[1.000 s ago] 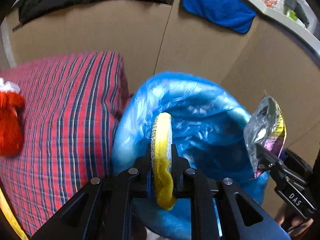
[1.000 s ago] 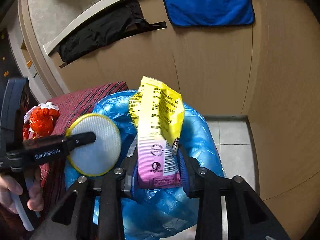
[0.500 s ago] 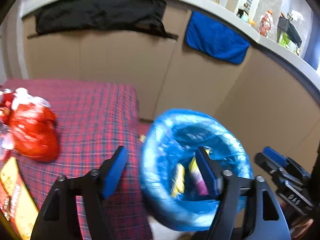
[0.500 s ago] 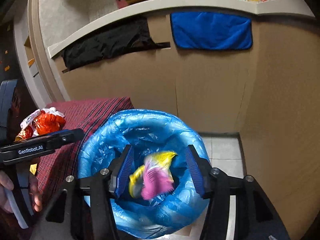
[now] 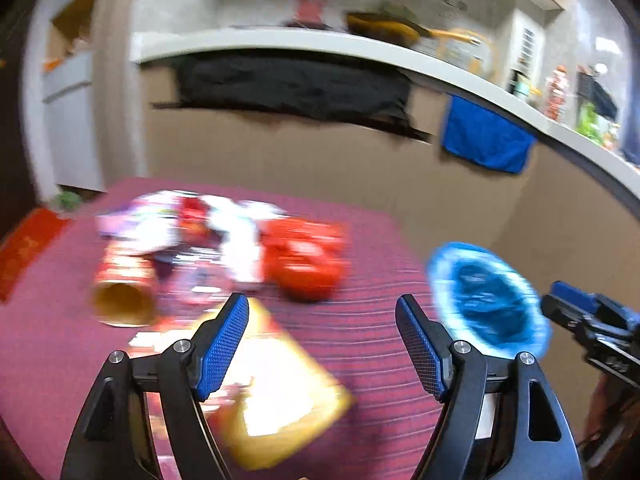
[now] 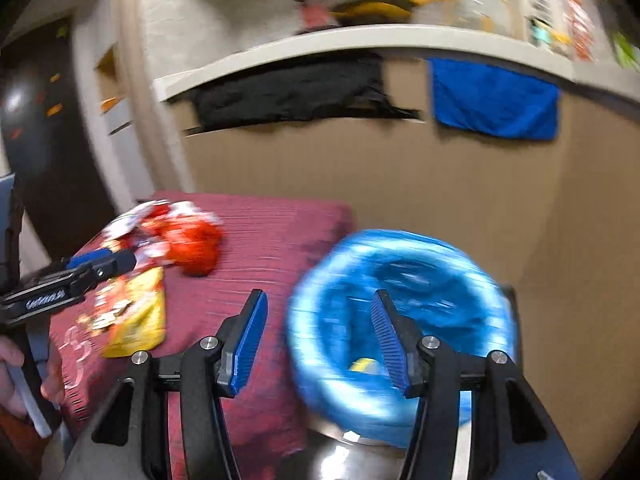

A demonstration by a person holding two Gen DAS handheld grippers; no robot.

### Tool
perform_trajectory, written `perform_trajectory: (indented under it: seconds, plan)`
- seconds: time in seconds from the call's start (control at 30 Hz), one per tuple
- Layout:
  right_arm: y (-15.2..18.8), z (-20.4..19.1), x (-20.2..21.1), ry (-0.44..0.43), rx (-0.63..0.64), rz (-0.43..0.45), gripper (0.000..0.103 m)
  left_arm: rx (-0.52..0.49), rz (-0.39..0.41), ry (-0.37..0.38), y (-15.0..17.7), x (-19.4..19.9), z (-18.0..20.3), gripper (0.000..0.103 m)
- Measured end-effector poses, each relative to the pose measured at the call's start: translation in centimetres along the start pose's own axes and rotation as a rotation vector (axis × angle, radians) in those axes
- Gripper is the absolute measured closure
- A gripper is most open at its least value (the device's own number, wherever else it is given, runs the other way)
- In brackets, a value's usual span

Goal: Collect trash
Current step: 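Move both open tools back over the table toward the wrappers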

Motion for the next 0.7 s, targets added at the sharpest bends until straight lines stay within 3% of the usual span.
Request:
perform_trajectory:
  seconds: [0.2,0.3,0.43,0.53,0.63,0.7]
  plan:
    - [-0.1,-7.4,-3.5,-0.156,0.145,-0.062,0.051,0.102,0.008,-0.109,1.4,2.0,-8.9,0.027]
    - [-0.5,-9.8,-5.9,-0.182,0.220,-0.073,0.051,0.132,-0.001,-0.126,2.4,1.6,-11.4,0.027]
    - [-1.0,-12.2,-8.7,-0.179,0.296,-0.075,0.051,0.176,-0.028,-0.114,3.4,0.3,-13.4,0.031]
    - [-0.4,-14.2,-10.8,-0.281,0.308,-0.154,0.051,0.197,-0.057,-0.102,4.1,-0.4,-14.4,0.031]
    - [0.7,-15.2,-12.7,-0.277,0.320,-0.220,0.051,0.188,-0.088,-0.128,4.9,-0.8,-15.1,0.031]
    - [1.4,-15.5,-13.6,-0.295,0.315,-0.256,0.051,0.206,-0.111,-0.102,5.4,-0.9,-15.5,0.031]
Point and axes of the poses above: each gripper's, at about its wrist camera, not at the fingertips, and x roughly against the way its jaws point, z to its right, y to its underside, the point moved 2 cm from there along -x, roughly the way its jaws point, and after that the axes turned 2 degrees about y, right-handed, at the moved point
